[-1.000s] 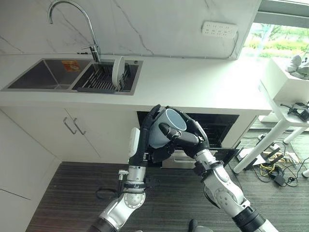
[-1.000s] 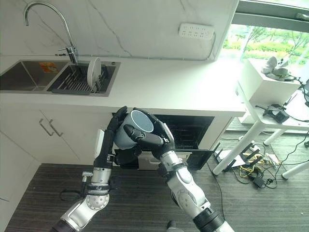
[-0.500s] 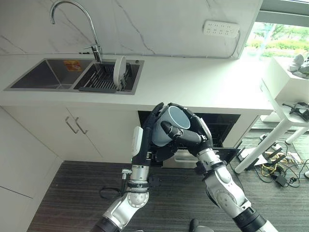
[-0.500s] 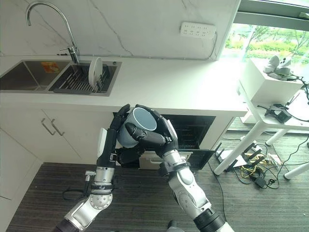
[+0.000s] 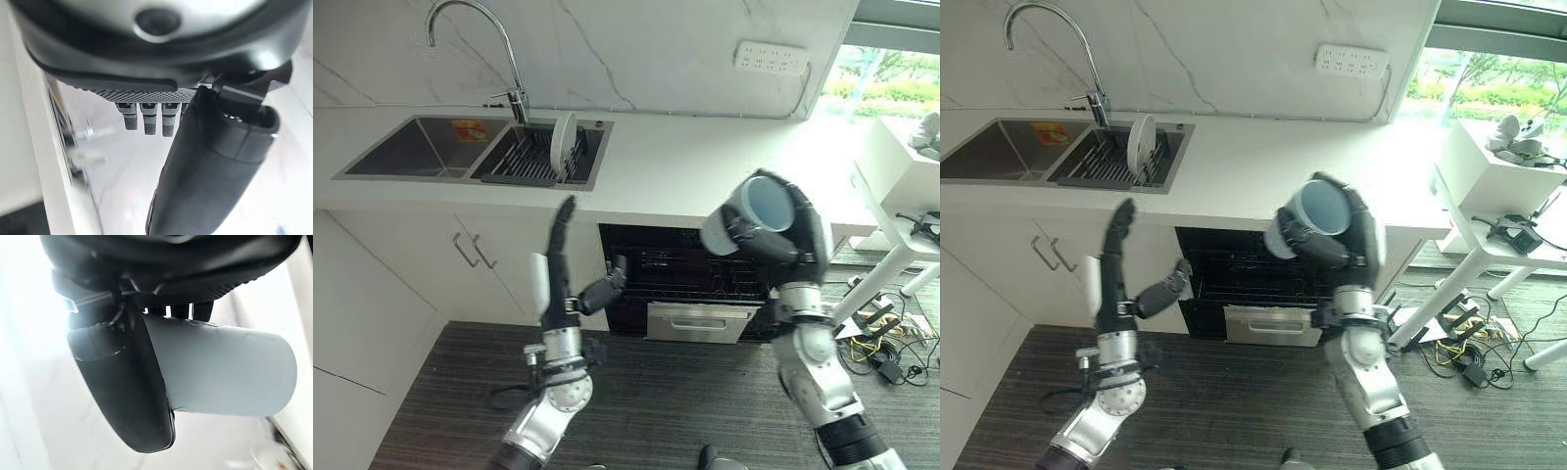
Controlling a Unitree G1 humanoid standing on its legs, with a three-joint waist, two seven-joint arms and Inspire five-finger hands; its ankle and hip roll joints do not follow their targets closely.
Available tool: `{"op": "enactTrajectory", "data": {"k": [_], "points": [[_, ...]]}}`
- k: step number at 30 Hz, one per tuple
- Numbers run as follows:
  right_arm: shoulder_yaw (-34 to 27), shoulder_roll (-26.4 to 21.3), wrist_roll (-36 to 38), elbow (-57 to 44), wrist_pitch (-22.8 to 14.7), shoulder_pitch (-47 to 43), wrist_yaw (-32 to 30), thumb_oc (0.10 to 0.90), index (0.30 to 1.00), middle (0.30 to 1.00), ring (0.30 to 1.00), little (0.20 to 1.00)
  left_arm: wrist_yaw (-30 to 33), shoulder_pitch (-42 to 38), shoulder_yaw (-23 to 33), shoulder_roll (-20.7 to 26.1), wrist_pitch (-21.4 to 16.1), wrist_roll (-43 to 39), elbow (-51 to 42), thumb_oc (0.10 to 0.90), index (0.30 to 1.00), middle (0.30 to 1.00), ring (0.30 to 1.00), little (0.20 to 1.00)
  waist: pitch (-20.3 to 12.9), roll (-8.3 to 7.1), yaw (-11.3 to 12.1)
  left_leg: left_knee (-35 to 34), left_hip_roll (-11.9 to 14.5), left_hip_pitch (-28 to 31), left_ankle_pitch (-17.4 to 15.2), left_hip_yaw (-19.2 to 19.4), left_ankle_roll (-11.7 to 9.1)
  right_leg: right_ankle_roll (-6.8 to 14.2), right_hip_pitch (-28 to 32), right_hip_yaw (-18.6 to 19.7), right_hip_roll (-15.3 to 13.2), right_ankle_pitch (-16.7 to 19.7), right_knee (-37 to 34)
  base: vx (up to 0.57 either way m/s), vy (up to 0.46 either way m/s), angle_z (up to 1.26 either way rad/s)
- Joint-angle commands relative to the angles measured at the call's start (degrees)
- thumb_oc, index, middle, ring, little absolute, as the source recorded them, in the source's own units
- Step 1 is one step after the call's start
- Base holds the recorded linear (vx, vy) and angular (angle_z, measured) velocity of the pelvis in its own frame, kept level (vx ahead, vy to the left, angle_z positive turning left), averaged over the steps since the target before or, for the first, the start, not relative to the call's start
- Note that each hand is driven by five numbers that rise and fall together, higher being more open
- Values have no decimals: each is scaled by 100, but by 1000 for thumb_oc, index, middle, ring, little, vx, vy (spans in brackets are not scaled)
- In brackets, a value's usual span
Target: Place the dishes in the dishwasher.
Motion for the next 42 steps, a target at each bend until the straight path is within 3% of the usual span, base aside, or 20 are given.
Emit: {"op": "enactTrajectory", "data": {"k": [1, 10, 18, 23, 34, 35, 38, 42], "points": [[-179, -77, -520, -454, -596, -437, 190, 400, 300, 300, 300, 300, 53, -435, -206, 250, -436, 194, -479, 800, 900, 900, 900, 900, -165, -41, 63, 547, -48, -219, -867, -7, 166, 331, 397, -219, -222, -1196, 490, 0, 0, 0], [-263, -107, -124, -480, -457, -319, 283, 400, 300, 300, 300, 300, -5, -349, -129, 257, -445, 195, -510, 800, 900, 900, 900, 900, -165, -58, 29, 547, -50, -208, -880, 21, 171, 342, 378, -173, -217, -1186, 490, 0, 0, 0], [-230, 63, 596, -436, -470, -240, 515, 400, 300, 300, 300, 300, -100, -334, -130, 271, -123, 182, -414, 800, 900, 900, 900, 900, -159, -42, -15, 547, -37, -201, -873, 61, 175, 339, 368, -130, -206, -1189, 490, 0, 0, 0], [-226, 80, 520, -400, -407, -182, 555, 400, 300, 300, 300, 300, -166, -303, -92, 337, 32, 114, -254, 800, 900, 900, 900, 900, -169, -37, -30, 547, -32, -201, -866, 84, 173, 347, 358, -125, -210, -1180, 490, 0, 0, 0], [-189, 92, 342, -311, -399, -156, 522, 400, 300, 300, 300, 300, -218, -234, -72, 342, -56, 152, -205, 800, 900, 900, 900, 900, -163, -35, -23, 547, -29, -206, -876, 100, 180, 359, 351, -131, -220, -1185, 490, 0, 0, 0], [-740, -327, 1157, 126, -363, -291, 1651, 400, 300, 300, 300, 300, -3228, 185, 432, 439, 562, -2779, -715, 800, 900, 900, 900, 900, 311, -13, 137, 547, -199, -762, -598, 35, 221, 238, -37, -383, 64, -979, 490, 0, 0, 0], [-813, -251, 1143, -59, -516, -46, 1642, 400, 300, 300, 300, 300, -3555, 218, 431, 412, 353, -2808, -444, 800, 900, 900, 900, 900, 197, -45, 57, 547, -197, -814, -576, 27, 191, 246, -56, -341, 101, -989, 490, 15, -75, 2], [-1018, -234, 1360, -77, -315, 177, 1971, 400, 300, 300, 300, 300, -3693, 279, 390, 368, 264, -2601, -372, 800, 900, 900, 900, 900, 84, -49, -50, 547, -204, -715, -599, 37, 164, 235, -49, -195, 149, -1031, 490, 55, -20, 5]]}}
